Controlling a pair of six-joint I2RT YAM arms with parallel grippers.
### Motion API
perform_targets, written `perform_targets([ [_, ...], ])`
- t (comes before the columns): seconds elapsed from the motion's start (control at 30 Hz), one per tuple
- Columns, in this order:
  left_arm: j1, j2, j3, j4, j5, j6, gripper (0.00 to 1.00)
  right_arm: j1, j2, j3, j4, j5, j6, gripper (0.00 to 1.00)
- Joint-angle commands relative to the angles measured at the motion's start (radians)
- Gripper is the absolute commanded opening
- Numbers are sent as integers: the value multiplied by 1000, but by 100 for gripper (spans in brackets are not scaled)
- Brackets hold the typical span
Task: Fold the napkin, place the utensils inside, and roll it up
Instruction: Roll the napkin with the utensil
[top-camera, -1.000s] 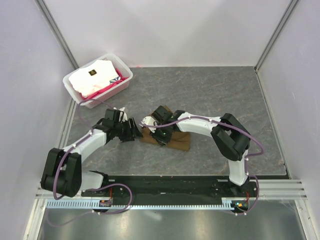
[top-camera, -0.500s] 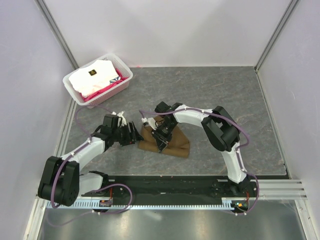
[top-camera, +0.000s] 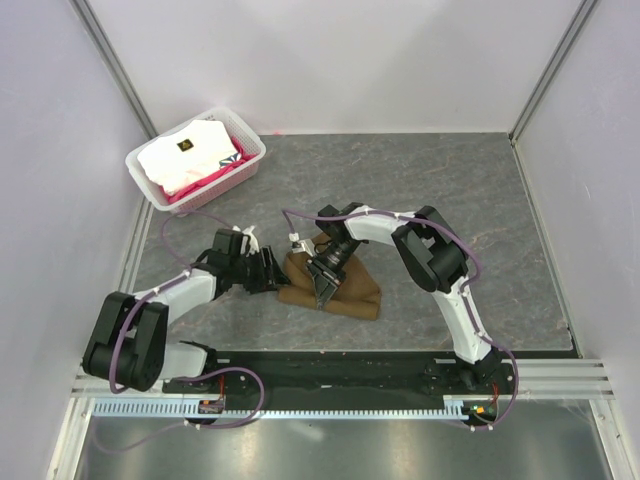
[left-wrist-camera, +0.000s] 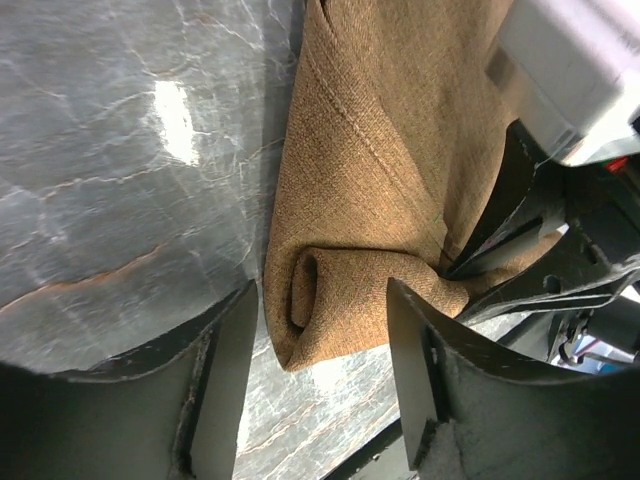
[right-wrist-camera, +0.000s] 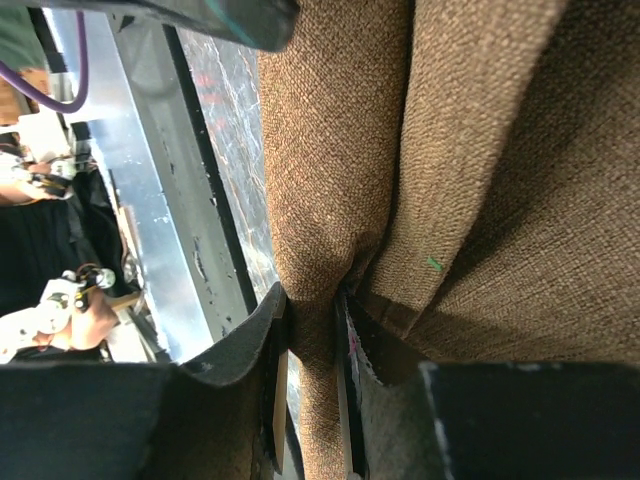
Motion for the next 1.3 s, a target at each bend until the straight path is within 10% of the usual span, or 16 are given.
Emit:
perform_targets([
  [0.0,-14,44,-5,61,36,-15,56,-2,64,5,-2,71,-68,13],
  [0.47,-22,119,22,48,37,-12,3,-6,26,17,11,132,-54,17],
  [0.67,-22,144,43,-6,16,-4,2,-6,-115,-10,135,297,67,44],
  [1.27,-15,233,190,-167,6,33,2,413,-583,-495,647,1177,73,65],
])
